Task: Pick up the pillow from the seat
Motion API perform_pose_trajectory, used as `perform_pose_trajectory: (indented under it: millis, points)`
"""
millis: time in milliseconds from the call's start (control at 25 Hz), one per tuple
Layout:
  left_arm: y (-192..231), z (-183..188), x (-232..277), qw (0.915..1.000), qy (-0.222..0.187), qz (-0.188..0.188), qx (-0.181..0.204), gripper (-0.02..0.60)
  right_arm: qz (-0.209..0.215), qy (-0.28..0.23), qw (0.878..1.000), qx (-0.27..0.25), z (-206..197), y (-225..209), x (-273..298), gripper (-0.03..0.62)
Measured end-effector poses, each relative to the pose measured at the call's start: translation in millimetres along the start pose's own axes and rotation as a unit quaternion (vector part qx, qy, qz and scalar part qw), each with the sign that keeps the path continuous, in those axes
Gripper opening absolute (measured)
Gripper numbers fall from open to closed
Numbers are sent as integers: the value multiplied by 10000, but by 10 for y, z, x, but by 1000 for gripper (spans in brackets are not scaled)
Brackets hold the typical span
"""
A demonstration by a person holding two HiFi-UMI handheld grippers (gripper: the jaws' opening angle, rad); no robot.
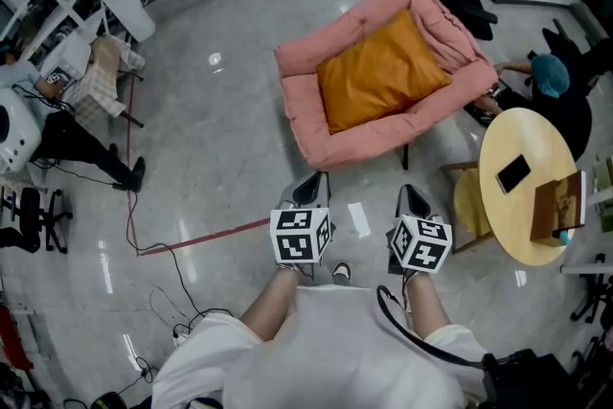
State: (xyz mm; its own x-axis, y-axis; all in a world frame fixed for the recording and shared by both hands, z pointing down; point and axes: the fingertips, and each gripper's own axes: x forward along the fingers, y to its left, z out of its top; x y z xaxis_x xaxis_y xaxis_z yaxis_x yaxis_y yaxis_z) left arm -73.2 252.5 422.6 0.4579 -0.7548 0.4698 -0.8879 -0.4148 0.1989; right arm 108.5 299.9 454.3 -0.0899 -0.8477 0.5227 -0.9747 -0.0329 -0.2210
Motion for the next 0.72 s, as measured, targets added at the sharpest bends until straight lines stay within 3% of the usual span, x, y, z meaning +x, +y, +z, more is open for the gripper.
perform_pose_trajectory:
  millis: [480, 720]
  points:
    - [56, 80, 331, 9999, 119, 7, 77, 8, -115, 99, 9997, 178, 8, -178, 247, 30]
    - [97, 327, 664, 9997, 38, -177, 174, 8, -280, 19, 9994, 222, 217, -259, 498, 30]
